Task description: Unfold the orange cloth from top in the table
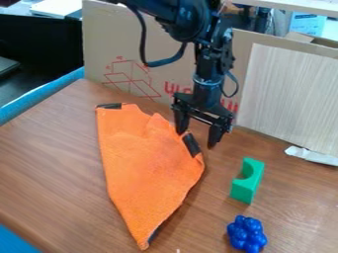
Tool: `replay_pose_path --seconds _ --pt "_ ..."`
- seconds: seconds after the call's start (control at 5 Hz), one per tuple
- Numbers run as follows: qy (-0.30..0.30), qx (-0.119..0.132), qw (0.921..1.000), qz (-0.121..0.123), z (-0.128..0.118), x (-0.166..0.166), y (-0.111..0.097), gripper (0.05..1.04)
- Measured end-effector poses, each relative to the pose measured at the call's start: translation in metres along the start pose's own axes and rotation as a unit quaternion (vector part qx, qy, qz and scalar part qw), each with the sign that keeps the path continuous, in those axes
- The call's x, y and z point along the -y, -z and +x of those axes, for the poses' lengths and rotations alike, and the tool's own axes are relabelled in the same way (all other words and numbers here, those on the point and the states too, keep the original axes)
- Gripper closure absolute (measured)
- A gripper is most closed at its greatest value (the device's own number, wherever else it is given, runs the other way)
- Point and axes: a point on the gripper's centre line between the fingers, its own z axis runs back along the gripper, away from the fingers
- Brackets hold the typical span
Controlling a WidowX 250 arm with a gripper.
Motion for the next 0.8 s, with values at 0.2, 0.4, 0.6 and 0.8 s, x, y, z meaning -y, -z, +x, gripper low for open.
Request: replay_pose_path --seconds 0.2,0.4,0.6,0.8 --pt "-0.002 -0.005 0.9999 0.011 -0.001 -0.004 0.006 0.083" --pt "-0.002 -0.011 0.9998 0.018 -0.002 -0.005 0.012 0.133" --pt "-0.006 -0.015 0.9997 0.019 -0.003 -0.006 0.012 0.413" --pt "0.001 -0.026 0.9995 0.021 -0.006 -0.006 0.016 0.716"
